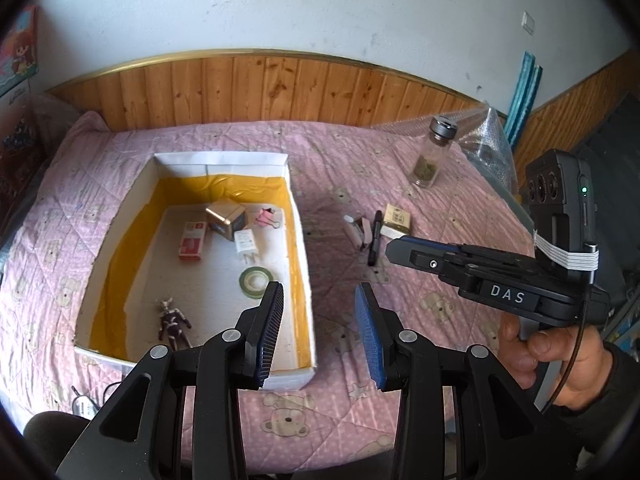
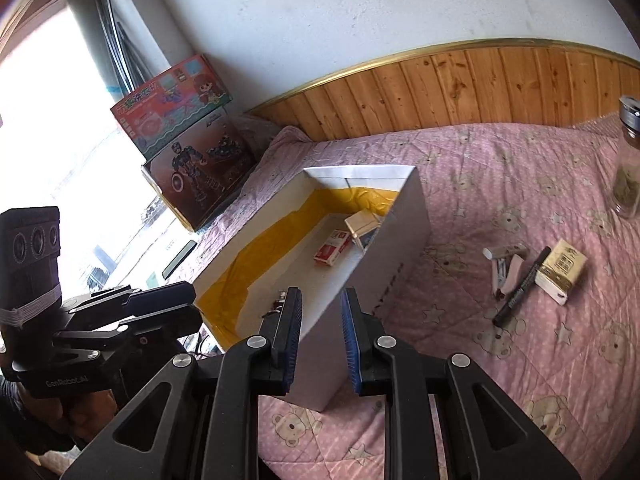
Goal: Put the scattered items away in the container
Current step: 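Move the left gripper to the white marker while the right gripper reaches the tissue pack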
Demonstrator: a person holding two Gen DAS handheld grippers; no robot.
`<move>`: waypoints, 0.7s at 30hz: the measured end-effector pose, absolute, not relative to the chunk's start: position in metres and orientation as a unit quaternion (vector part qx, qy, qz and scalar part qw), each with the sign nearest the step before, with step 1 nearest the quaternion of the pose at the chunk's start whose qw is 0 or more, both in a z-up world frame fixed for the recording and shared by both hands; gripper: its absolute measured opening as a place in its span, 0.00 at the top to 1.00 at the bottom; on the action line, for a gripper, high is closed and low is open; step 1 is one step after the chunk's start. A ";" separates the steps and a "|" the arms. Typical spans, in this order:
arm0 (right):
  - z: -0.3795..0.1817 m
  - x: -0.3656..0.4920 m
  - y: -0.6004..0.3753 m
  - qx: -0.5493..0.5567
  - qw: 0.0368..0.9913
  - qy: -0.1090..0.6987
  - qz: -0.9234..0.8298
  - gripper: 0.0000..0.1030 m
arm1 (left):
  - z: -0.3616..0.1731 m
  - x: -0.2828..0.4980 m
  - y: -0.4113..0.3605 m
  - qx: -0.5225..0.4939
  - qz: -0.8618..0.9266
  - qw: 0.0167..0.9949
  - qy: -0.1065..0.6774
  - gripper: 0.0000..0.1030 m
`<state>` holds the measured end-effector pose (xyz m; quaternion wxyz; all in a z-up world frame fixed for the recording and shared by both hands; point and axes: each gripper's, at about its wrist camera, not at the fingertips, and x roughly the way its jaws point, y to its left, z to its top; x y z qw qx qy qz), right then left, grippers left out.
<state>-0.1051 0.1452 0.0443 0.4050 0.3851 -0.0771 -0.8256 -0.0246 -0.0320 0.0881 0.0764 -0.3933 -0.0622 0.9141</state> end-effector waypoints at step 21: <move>-0.040 -0.199 0.262 0.483 0.226 -0.177 -0.827 0.57 | 0.040 -0.143 0.063 -0.463 0.873 0.132 -0.082 0.57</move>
